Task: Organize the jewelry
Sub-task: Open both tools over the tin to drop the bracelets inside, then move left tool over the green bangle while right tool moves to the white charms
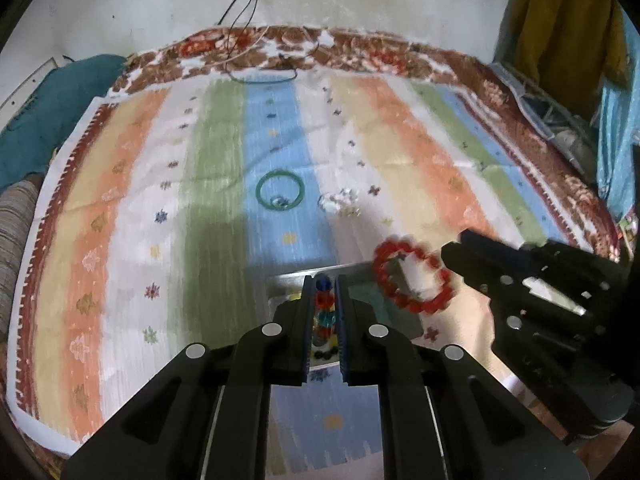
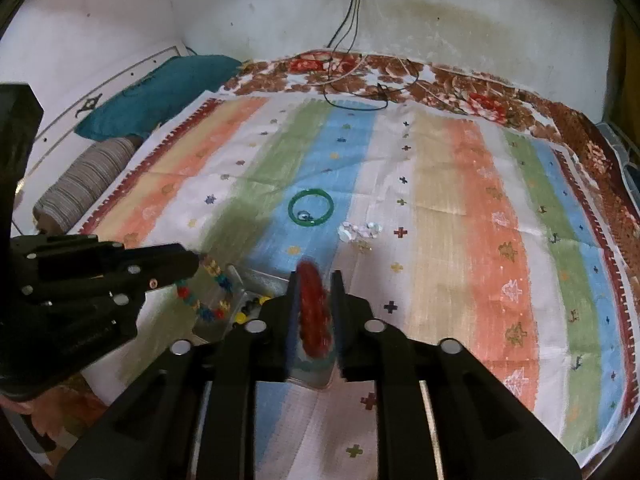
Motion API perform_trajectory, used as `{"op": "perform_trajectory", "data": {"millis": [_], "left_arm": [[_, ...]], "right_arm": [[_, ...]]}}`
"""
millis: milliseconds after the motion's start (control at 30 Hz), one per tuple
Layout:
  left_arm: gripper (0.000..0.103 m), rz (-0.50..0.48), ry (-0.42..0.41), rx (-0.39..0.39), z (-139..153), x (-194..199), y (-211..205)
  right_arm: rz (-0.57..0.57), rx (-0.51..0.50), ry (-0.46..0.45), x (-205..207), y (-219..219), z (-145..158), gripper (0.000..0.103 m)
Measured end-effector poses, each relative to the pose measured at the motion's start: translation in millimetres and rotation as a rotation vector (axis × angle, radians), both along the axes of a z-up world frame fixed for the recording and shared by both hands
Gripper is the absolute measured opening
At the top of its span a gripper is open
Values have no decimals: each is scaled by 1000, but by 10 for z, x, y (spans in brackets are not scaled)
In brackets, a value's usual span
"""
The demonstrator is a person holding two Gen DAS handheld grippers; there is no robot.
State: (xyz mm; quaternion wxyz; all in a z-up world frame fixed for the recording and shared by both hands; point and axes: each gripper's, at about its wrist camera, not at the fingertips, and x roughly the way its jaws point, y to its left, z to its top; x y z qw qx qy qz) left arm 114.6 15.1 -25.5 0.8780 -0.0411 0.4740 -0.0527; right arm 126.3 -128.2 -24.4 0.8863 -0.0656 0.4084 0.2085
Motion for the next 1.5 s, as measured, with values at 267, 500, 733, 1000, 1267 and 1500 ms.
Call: {"op": "perform_trajectory", "data": {"millis": [267,500,733,1000,1267,1500], "left_arm": [[40,92,-11,27,-7,118,181],[52,146,3,0,-57,257,333],[59,149,2,22,-99,380,350],[70,153,10,41,-144,544,389],[76,168,26,53,-248,736,453],[81,183,39,53,-378,915,506]], "right_arm": [[-50,-24,10,124,-109,-54,42],[-65,-22,28,253,-132,-82,49],[-75,-26,43,355,-126,-116,59],[-95,-32,57,520,-107,-181,67],[-118,-55,77,708,-87,-320,72],[-156,-44,91,898,-122,-386,72]]}}
